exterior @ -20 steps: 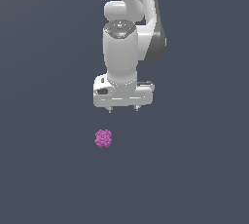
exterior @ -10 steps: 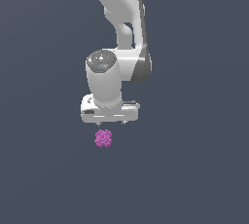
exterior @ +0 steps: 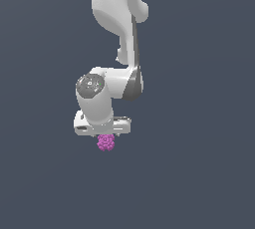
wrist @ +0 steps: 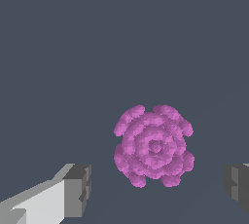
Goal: Pick up the object and move it to a goal position.
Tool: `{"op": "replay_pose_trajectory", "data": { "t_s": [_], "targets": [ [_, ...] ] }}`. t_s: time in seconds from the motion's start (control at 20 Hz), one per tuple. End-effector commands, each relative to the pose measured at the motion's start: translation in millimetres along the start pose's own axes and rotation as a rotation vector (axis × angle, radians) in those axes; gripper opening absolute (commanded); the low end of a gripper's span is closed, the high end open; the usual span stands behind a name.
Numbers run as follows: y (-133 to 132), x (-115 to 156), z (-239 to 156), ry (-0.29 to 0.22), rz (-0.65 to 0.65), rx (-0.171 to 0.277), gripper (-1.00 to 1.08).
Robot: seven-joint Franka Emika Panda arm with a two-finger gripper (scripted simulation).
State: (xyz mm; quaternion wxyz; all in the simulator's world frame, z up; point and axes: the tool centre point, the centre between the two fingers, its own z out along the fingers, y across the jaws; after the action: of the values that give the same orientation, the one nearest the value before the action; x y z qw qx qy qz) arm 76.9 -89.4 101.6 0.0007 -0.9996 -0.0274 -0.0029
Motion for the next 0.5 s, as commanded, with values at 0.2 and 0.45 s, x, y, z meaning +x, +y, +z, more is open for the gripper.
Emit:
{"op": "replay_pose_trajectory", "data": {
  "t_s": [0.2,0.45],
  "targets": [
    [7.6,2.2,9.6,-0.006,-0.001,-0.001,1.0],
    [7.2,1.4,15.6,-0.006,0.0,-0.001,1.0]
  ]
}}
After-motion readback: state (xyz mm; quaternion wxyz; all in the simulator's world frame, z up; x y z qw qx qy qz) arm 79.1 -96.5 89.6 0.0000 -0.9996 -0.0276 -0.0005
